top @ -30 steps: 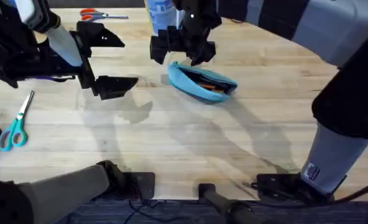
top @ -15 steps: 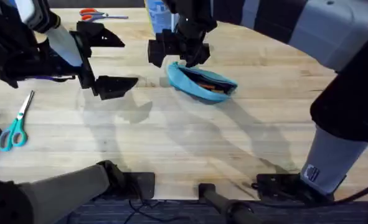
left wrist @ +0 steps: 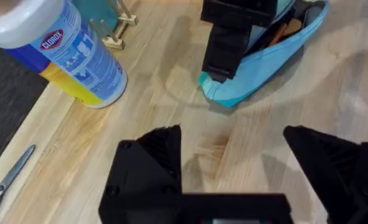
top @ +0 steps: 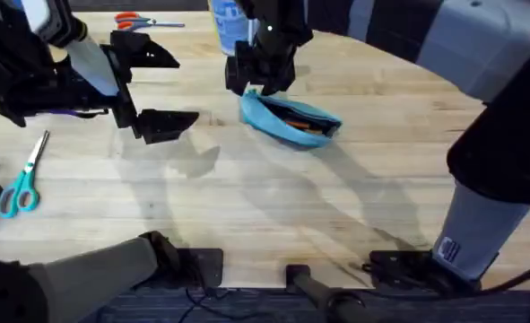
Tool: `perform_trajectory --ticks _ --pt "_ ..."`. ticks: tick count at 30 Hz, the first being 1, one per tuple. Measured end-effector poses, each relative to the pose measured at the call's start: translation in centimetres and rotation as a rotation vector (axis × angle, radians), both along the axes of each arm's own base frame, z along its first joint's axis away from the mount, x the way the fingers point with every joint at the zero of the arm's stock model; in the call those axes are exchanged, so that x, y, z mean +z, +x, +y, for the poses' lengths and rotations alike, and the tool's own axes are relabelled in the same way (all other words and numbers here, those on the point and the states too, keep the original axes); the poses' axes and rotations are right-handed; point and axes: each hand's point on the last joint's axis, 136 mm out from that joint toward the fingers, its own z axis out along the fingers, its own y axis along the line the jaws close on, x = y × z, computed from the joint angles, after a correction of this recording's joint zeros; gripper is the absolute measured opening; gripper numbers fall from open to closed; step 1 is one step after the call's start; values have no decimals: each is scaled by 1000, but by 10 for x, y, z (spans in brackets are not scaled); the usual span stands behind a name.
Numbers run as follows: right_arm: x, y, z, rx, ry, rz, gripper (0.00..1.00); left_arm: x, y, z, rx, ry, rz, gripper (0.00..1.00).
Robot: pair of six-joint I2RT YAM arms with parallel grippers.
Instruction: Unzip the bag, pick up the pens from the table one at a time and place them inside, then zip the bag closed.
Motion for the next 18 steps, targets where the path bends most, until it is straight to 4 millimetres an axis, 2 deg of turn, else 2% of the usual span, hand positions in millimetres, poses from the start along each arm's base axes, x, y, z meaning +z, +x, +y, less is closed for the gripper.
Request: perform_trajectory --ticks 7,9,10,18 --pt "0 1 0 -8 0 -2 271 0 0 0 0 0 0 993" --pt "0 1 0 -10 3 -4 84 0 0 0 0 0 0 993" --pt "0 1 0 -11 2 -4 49 0 0 0 0 0 0 993" --pt "0 1 0 -12 2 -3 34 0 0 0 0 0 0 993"
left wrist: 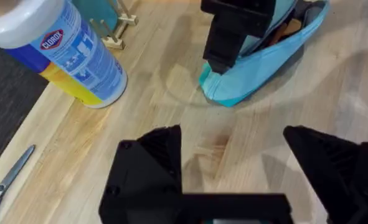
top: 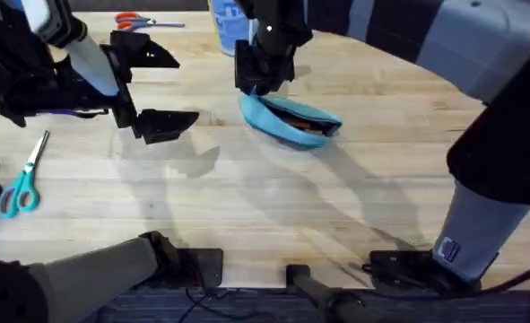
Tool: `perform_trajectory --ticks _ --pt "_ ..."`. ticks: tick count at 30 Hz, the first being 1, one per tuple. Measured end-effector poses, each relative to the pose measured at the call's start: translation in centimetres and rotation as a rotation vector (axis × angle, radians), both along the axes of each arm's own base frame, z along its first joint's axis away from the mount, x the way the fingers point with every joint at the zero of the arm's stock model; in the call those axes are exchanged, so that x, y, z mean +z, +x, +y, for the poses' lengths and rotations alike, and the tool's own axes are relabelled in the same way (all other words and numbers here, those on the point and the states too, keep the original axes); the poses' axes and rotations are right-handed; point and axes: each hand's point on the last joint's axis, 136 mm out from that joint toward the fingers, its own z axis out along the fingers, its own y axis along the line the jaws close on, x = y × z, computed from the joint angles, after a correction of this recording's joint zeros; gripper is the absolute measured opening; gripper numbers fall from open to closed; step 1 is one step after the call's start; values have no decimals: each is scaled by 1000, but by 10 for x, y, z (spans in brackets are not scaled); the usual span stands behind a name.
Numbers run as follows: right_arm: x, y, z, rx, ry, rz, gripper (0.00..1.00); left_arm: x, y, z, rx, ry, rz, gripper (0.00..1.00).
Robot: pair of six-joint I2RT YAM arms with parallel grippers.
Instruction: Unzip the bag, pick up the pens from the table one at a time and place them inside, then zip the bag closed.
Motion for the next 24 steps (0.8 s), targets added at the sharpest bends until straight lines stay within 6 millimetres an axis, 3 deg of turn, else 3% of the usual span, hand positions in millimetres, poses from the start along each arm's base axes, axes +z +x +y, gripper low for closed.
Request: perform_trajectory --ticks 9,18,24 --pt "0 0 0 26 -6 -7 30 0 0 0 0 0 0 994" --pt "1 -1 0 179 -46 -48 31 0 0 0 0 0 0 994" --pt "13 -4 -3 325 -75 -104 31 0 0 0 0 0 0 994"
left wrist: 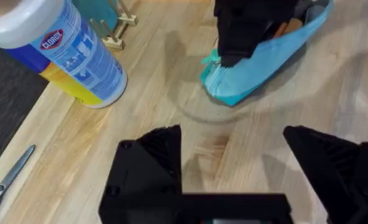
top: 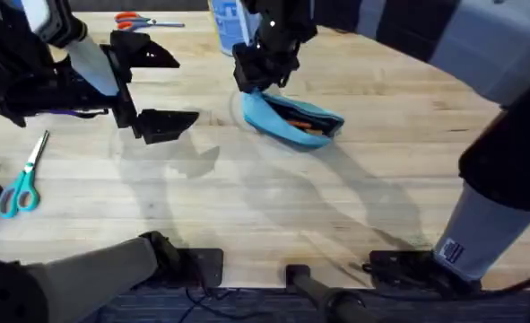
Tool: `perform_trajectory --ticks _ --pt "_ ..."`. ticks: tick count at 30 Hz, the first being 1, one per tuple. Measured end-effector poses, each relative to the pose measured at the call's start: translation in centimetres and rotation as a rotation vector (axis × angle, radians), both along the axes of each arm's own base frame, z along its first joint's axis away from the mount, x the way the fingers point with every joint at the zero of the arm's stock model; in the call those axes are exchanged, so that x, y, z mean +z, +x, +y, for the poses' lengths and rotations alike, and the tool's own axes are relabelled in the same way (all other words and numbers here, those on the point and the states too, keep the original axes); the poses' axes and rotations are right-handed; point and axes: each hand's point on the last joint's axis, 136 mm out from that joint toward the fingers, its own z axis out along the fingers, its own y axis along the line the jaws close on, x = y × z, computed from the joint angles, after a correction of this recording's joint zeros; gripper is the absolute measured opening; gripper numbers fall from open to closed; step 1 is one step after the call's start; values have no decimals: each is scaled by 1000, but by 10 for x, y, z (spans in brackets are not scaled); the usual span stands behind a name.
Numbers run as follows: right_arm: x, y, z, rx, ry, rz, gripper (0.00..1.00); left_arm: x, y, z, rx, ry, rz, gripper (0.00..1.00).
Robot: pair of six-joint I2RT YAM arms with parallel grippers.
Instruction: Unzip the bag, pick up the pens from the table one at a time and place them inside, then zip the bag closed.
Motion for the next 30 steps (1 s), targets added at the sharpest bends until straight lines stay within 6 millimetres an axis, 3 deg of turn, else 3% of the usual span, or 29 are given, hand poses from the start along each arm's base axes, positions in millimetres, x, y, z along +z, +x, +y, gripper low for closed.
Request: perform_trajectory --ticks 5,16,30 --pt "10 -4 -3 110 -26 -36 31 0 0 0 0 0 0 993" --pt "3 -18 -15 293 -116 -22 31 0 0 0 0 0 0 993" --pt "7 -19 -18 332 -132 -37 31 1 4 2 0 13 -28 993"
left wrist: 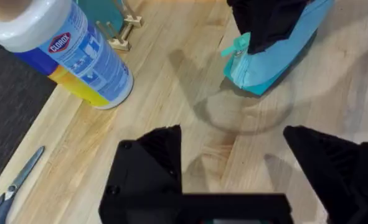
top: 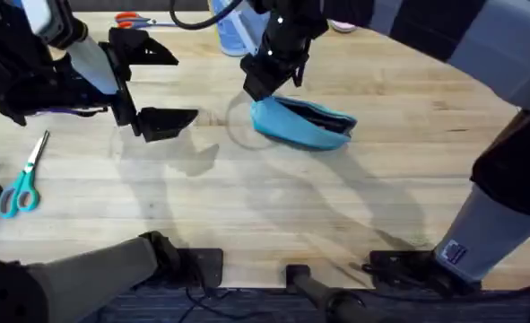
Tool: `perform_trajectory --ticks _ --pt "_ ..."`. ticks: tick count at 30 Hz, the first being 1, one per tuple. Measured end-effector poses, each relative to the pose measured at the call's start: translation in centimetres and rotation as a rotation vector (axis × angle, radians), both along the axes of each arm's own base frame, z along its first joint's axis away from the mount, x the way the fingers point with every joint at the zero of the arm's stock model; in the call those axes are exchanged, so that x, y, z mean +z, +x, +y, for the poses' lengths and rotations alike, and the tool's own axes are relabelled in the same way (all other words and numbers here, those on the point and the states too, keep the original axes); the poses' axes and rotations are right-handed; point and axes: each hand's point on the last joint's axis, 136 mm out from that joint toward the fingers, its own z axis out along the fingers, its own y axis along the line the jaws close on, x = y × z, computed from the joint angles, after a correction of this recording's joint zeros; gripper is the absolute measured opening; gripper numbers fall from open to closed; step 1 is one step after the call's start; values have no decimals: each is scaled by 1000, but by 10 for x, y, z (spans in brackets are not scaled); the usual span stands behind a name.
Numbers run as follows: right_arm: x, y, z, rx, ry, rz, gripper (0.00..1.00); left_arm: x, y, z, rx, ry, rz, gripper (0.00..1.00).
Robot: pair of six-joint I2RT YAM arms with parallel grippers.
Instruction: Unzip the bag, pick up the pens from the table one at a time and place them inside, then zip the bag closed.
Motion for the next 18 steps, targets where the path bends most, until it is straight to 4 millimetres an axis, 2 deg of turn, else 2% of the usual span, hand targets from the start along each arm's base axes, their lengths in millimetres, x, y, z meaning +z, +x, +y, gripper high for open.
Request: perform_trajectory --ticks 8,18 --pt "0 0 0 -27 6 6 31 0 0 0 0 0 0 993" --pt "0 -3 2 -198 55 62 31 0 0 0 0 0 0 993"
